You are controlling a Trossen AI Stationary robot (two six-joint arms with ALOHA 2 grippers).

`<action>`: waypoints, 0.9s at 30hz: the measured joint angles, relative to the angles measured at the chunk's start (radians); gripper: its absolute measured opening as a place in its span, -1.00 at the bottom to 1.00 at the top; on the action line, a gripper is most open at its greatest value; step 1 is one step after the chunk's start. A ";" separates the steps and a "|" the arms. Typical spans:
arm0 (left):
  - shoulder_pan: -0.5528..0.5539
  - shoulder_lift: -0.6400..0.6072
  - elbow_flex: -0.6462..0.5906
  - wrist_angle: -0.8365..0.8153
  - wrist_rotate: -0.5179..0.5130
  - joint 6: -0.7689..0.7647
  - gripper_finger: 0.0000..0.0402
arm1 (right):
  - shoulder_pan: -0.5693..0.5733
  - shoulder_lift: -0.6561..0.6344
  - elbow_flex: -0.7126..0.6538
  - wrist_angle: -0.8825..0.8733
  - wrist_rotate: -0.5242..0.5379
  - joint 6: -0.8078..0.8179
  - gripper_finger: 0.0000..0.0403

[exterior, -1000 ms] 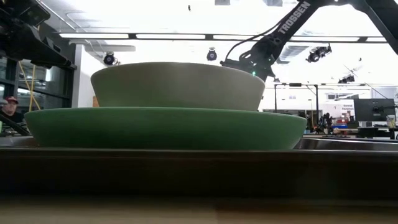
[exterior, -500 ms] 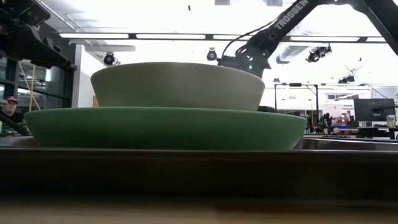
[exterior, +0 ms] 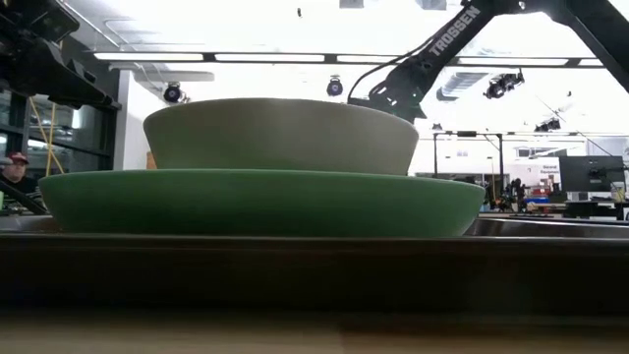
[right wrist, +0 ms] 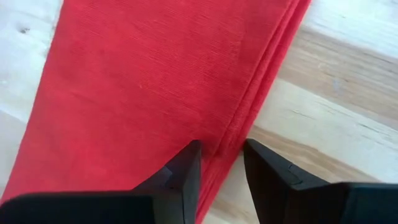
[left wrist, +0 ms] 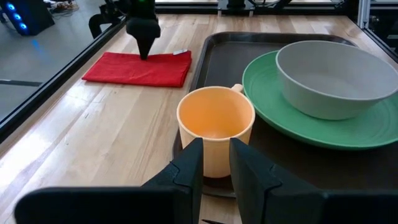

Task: Set up tray
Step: Put the red table napkin on the black serving tray to the right of the green plate

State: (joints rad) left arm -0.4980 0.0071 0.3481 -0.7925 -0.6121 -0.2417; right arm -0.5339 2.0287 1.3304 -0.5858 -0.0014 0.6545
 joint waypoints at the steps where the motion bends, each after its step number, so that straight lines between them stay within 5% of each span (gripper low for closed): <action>1: 0.000 0.000 0.000 0.000 0.000 0.000 -0.46 | 0.000 0.001 -0.001 0.004 0.003 0.001 -0.49; 16: 0.000 0.000 0.000 -0.003 -0.005 0.000 -0.46 | 0.000 0.005 -0.004 0.016 0.004 0.018 -0.51; 27: 0.000 0.000 0.000 -0.003 -0.008 0.000 -0.46 | 0.003 0.006 -0.005 0.022 -0.003 0.028 -0.79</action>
State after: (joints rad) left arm -0.4978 0.0071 0.3481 -0.7956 -0.6201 -0.2416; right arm -0.5304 2.0346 1.3254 -0.5635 -0.0046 0.6820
